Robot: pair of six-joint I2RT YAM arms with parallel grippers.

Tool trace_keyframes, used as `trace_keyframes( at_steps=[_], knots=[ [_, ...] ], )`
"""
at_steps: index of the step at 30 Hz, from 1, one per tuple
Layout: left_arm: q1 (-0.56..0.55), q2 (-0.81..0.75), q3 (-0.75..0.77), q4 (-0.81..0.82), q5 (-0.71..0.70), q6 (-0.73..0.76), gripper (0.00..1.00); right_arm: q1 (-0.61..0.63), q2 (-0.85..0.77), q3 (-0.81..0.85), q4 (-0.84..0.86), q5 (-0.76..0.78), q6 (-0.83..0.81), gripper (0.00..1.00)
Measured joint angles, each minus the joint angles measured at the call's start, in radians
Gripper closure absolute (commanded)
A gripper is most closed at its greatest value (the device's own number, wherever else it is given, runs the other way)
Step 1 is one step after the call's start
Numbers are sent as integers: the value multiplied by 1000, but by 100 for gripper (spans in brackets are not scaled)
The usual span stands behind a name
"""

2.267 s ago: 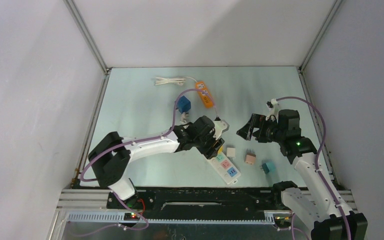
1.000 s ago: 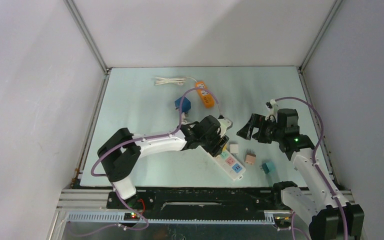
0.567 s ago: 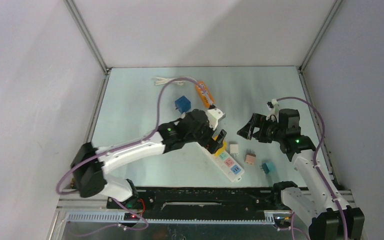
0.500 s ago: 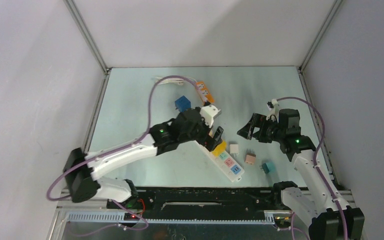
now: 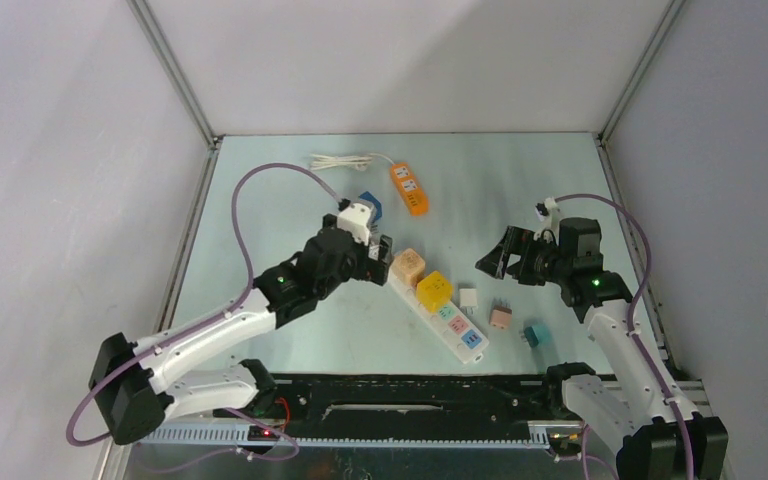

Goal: Insert the plug

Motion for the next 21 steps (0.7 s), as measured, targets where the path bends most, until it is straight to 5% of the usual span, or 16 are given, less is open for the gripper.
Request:
trace_keyframes(
  at_steps=[6,12,21],
  knots=[
    [139,70,6,11,56,-63,0,0,6,0,0,0,-3,1],
    [255,297,127,-27,152,-74,0,-2,22,0,0,0,-8,1],
    [346,584,396,-110,245,110,0,-2,37,0,9,0,-9,1]
  ],
)
